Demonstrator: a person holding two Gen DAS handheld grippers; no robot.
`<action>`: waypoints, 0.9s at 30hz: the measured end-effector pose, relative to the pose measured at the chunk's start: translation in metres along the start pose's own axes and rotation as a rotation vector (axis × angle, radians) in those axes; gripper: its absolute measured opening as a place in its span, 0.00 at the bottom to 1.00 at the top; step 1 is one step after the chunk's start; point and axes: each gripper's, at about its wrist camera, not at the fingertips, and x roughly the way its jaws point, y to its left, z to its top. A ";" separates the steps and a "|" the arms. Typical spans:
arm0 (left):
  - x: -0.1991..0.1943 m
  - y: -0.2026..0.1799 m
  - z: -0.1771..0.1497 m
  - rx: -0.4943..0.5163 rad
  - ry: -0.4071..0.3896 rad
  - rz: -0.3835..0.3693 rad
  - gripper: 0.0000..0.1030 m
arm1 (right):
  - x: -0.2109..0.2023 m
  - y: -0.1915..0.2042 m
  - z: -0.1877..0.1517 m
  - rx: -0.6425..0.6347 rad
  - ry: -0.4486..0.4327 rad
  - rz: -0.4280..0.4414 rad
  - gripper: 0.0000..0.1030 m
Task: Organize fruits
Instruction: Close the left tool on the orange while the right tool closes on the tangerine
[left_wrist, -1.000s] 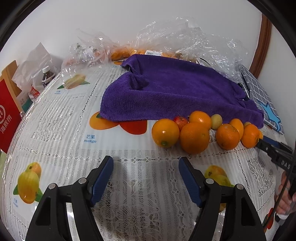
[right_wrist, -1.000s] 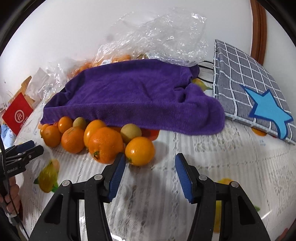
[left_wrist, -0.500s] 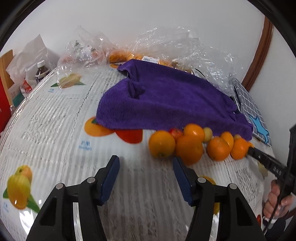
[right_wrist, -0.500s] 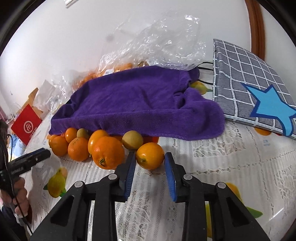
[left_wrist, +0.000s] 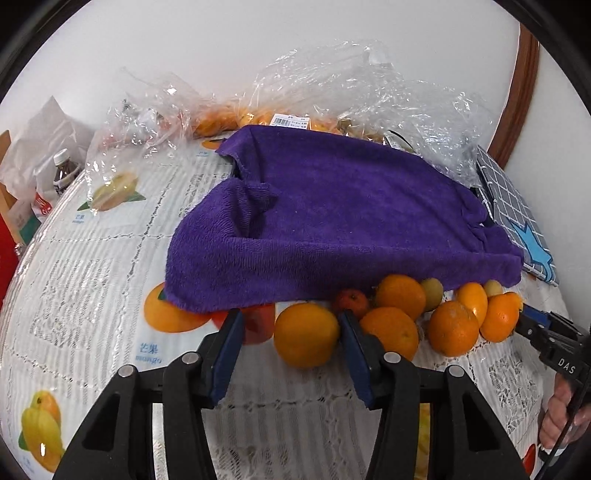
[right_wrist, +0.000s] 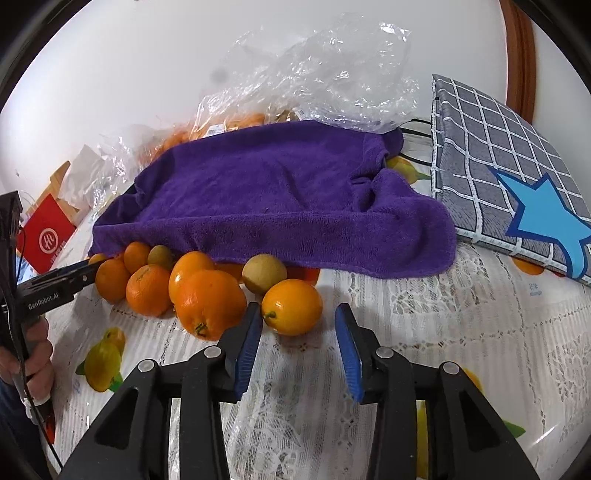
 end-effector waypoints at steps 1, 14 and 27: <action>0.000 0.001 0.000 -0.005 0.001 -0.024 0.32 | 0.001 0.000 0.000 0.000 0.002 0.001 0.38; -0.023 0.018 -0.011 -0.109 -0.110 -0.116 0.32 | -0.007 -0.007 -0.002 0.050 -0.039 0.057 0.32; -0.034 0.025 -0.009 -0.148 -0.189 -0.137 0.32 | -0.024 -0.015 -0.008 0.078 -0.114 0.082 0.32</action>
